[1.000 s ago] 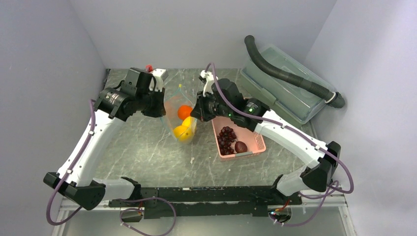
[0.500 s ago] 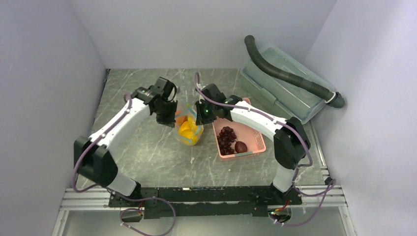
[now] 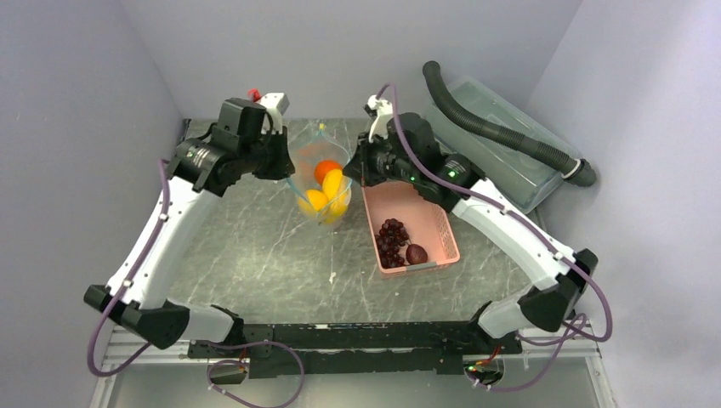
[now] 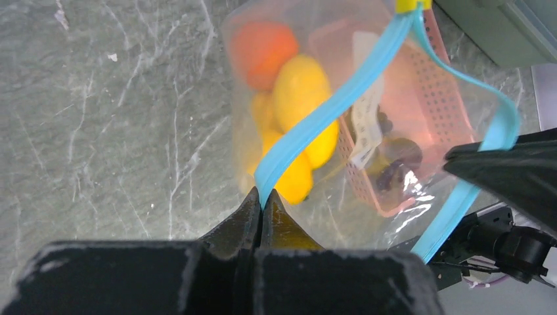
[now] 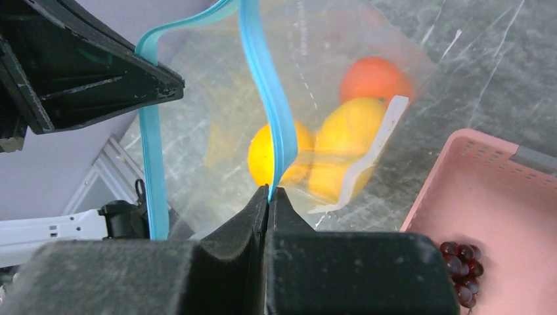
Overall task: Place the food in the zip-top bag and seal the zipper
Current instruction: Adjust the zipper food storage bag at the center of the board.
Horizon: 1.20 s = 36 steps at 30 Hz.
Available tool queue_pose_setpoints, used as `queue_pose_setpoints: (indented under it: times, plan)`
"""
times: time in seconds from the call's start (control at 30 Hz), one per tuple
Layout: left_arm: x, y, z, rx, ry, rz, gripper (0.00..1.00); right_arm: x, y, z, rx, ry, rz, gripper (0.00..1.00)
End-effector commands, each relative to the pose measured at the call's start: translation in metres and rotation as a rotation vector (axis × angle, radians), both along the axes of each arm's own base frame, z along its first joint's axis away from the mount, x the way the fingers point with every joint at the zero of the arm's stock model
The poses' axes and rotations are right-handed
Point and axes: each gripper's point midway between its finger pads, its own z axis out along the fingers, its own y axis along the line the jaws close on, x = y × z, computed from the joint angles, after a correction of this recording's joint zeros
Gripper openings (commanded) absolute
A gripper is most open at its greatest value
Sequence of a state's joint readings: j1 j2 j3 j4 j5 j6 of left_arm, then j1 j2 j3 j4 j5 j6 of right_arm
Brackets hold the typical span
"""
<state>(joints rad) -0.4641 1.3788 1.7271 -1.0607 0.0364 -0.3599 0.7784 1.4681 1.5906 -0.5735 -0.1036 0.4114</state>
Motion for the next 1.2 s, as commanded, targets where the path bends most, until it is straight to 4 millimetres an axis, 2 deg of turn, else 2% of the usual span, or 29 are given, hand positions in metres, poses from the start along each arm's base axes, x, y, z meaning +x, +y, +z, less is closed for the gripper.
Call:
queue_pose_setpoints:
  times: [0.0, 0.1, 0.23, 0.3, 0.37, 0.47, 0.67, 0.73, 0.8, 0.87, 0.93, 1.17]
  plan:
    - [-0.008, 0.011, -0.009, 0.039, 0.021, 0.019, 0.00, 0.003, -0.004, 0.003, -0.007, -0.025, -0.020, 0.00]
    - [-0.008, 0.006, -0.037, 0.042, 0.080, 0.014, 0.00, 0.006, 0.003, -0.030, -0.036, 0.033, -0.009, 0.00]
    - [-0.006, -0.001, -0.092, 0.062, 0.195, 0.016, 0.00, 0.007, 0.012, -0.079, -0.076, 0.126, 0.004, 0.00]
    - [-0.010, -0.007, -0.113, 0.053, 0.266, -0.004, 0.00, 0.007, 0.014, -0.096, -0.096, 0.160, 0.007, 0.00]
    - [-0.011, -0.010, -0.121, 0.052, 0.295, -0.013, 0.00, 0.008, 0.015, -0.103, -0.109, 0.173, 0.006, 0.00]
    - [-0.007, -0.008, -0.104, 0.050, 0.247, -0.013, 0.00, 0.010, 0.013, -0.085, -0.090, 0.141, -0.004, 0.00]
    - [-0.006, 0.002, -0.027, 0.028, 0.068, -0.007, 0.00, 0.007, 0.005, -0.017, -0.019, 0.027, -0.020, 0.00]
    - [-0.009, 0.006, -0.010, 0.023, 0.031, -0.003, 0.00, 0.003, 0.003, -0.002, 0.001, 0.004, -0.014, 0.00]
    - [-0.012, 0.008, -0.002, 0.020, 0.009, -0.003, 0.00, 0.000, 0.002, 0.006, 0.017, -0.012, -0.013, 0.00]
    - [-0.013, 0.011, -0.003, 0.031, 0.006, 0.004, 0.00, 0.001, 0.001, 0.002, 0.013, -0.008, -0.018, 0.00]
    - [-0.013, 0.013, -0.013, 0.046, 0.024, 0.010, 0.00, 0.002, 0.004, -0.011, 0.000, 0.015, -0.017, 0.00]
    - [-0.012, 0.010, -0.073, 0.080, 0.135, 0.018, 0.00, 0.006, 0.020, -0.087, -0.068, 0.151, 0.005, 0.00]
